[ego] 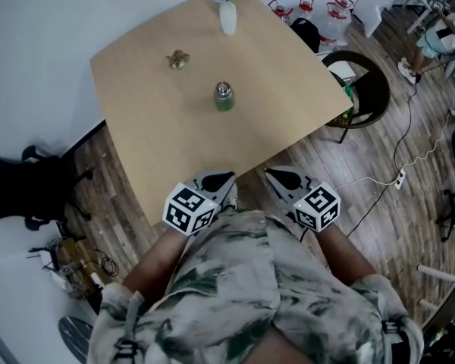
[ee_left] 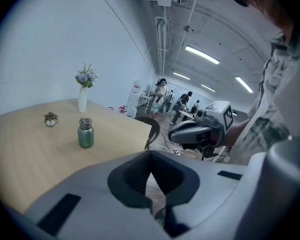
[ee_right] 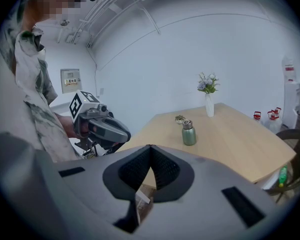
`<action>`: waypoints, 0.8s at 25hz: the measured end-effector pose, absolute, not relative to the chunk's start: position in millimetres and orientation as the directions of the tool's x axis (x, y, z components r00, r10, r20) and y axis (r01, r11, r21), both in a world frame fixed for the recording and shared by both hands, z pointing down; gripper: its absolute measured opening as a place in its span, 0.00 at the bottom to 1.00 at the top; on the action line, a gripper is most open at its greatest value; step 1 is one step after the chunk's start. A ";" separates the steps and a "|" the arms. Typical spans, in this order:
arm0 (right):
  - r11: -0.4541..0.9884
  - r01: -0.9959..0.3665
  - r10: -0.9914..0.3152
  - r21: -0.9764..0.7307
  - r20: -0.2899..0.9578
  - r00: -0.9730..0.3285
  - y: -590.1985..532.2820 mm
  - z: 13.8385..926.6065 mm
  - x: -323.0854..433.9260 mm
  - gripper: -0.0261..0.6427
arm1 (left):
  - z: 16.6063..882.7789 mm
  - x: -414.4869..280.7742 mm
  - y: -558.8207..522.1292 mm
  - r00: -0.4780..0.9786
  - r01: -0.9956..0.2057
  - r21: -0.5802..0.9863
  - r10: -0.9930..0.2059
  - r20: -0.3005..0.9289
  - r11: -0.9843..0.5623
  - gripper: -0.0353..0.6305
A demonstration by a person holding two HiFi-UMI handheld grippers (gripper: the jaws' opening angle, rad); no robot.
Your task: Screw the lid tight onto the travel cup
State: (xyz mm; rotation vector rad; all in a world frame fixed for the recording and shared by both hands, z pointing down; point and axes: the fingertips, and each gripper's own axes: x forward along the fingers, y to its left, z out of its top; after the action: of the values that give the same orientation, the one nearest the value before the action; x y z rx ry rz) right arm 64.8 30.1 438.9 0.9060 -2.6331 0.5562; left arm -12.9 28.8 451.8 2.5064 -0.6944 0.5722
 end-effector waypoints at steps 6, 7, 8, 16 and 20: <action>0.725 -0.638 -0.520 -0.259 0.400 -0.754 37.3 438.6 63.5 0.07 | 453.8 -13.6 34.0 0.784 -0.557 0.326 -0.356 0.508 -0.764 0.09; 0.725 -0.638 -0.519 -0.259 0.402 -0.754 38.9 439.9 63.6 0.07 | 454.5 -13.2 34.7 0.785 -0.556 0.324 -0.354 0.509 -0.766 0.09; 0.725 -0.638 -0.518 -0.260 0.404 -0.754 40.3 441.3 63.7 0.07 | 455.0 -12.8 35.5 0.786 -0.554 0.324 -0.352 0.509 -0.767 0.09; 0.729 -0.635 -0.512 -0.256 0.411 -0.754 44.1 442.5 60.5 0.07 | 456.3 -15.7 40.4 0.785 -0.552 0.326 -0.347 0.512 -0.767 0.09; 0.732 -0.632 -0.507 -0.255 0.415 -0.755 45.0 443.2 60.3 0.07 | 457.0 -15.3 39.8 0.784 -0.553 0.325 -0.348 0.514 -0.767 0.09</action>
State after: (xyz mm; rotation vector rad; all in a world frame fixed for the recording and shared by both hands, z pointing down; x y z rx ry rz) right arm 60.3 45.0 443.2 0.8868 -2.6178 0.5525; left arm -15.3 39.8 457.0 2.5071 -0.6755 0.5965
